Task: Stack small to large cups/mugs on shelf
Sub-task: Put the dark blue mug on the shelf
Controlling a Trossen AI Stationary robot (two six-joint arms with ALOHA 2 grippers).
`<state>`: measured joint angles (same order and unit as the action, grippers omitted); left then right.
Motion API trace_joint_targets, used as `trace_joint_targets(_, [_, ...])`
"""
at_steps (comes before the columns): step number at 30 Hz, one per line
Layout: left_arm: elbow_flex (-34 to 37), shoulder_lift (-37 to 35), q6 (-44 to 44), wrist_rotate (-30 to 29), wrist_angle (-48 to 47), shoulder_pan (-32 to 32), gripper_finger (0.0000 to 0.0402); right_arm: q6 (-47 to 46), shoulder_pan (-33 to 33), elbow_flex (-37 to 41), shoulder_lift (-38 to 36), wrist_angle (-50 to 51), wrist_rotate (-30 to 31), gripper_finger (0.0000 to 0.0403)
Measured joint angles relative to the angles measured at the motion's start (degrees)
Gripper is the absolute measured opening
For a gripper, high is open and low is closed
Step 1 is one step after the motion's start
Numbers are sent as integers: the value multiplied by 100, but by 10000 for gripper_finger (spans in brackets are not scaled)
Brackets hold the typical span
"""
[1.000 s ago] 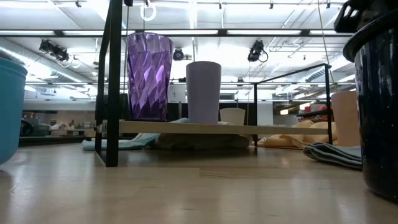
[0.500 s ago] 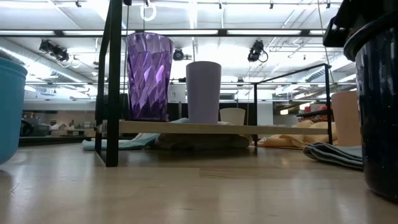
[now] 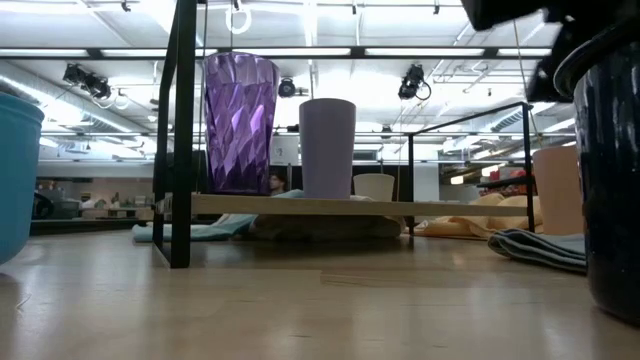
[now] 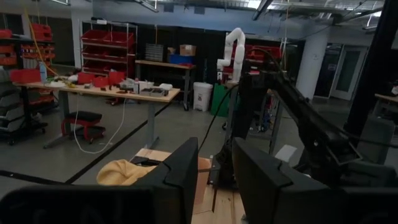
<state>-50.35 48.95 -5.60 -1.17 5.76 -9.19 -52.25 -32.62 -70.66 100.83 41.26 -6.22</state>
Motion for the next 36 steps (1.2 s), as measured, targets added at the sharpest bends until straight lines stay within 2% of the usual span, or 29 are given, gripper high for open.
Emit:
trace_joint_targets(9, [0, -2, 1, 0, -13, 0, 107, -199, 30, 302, 1, -559, -114, 98])
trace_joint_targets(11, [0, -2, 1, 0, -13, 0, 107, -219, 42, 330, 1, -543, -116, 76])
trace_joint_targets(14, [0, -2, 22, -1, -13, 0, 107, -100, 83, 342, 1, -545, -119, 22])
trace_joint_targets(15, [0, -1, 26, 0, -13, 0, 107, -26, 91, 339, 1, -551, -99, 17])
trace_joint_targets(23, [2, 0, 28, -2, -13, 0, 107, 243, 258, 213, -33, -238, -14, 17])
trace_joint_targets(36, [2, -2, 55, -3, -13, 0, 107, 1060, 963, -710, -789, 1431, 355, 17])
